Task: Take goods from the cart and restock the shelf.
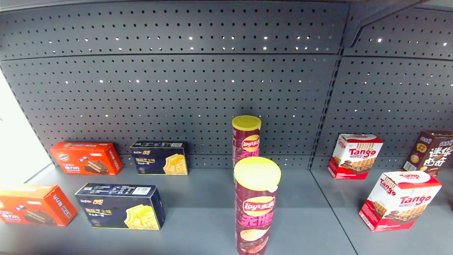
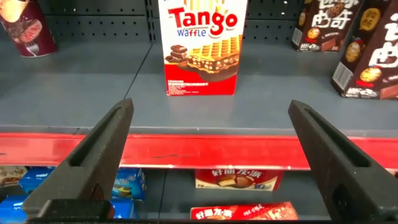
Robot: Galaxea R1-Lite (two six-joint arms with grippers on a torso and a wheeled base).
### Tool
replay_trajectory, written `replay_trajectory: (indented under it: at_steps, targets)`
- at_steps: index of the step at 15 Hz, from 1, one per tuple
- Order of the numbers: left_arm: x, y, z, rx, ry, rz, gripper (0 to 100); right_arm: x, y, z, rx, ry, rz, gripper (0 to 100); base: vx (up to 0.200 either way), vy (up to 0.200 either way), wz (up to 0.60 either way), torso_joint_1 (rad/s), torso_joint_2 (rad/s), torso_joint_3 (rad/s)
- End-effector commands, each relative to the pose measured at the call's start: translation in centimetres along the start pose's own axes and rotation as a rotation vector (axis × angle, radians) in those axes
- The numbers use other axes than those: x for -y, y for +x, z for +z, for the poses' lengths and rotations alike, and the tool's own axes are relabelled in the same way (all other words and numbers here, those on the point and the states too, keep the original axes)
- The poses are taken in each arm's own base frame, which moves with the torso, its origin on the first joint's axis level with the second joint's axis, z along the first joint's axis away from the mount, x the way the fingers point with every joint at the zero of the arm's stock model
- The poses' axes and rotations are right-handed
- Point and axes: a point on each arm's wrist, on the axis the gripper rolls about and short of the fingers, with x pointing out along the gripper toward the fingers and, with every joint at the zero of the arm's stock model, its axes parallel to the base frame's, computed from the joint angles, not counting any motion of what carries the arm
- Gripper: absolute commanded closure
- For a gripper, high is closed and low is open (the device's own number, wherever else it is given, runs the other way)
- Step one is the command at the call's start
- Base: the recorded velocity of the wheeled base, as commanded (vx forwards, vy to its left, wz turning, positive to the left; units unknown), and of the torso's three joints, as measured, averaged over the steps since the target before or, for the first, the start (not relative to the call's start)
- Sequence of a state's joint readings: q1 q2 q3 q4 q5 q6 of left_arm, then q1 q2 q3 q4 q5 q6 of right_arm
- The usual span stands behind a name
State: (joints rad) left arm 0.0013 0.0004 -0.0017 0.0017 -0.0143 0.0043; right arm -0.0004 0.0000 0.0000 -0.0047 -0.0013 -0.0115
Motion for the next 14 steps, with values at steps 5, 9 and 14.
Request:
replay_trajectory:
  at_steps: [5,9,14]
  targets:
    - [0.0,0.0,0.0,0.0,0.0,0.001,0,0.0,0.01,0.0,-0.002,-0.001,0.0,0,0.0,0.0,0.0,0.0,0.0,0.0]
    - [0.0,0.0,0.0,0.0,0.003,-0.001,0,0.0,0.01,0.0,-0.002,0.001,0.0,0,0.0,0.0,0.0,0.0,0.0,0.0]
    - [0.0,0.0,0.0,0.0,-0.001,0.001,0,0.0,0.01,0.0,-0.002,0.002,0.0,0,0.0,0.0,0.0,0.0,0.0,0.0]
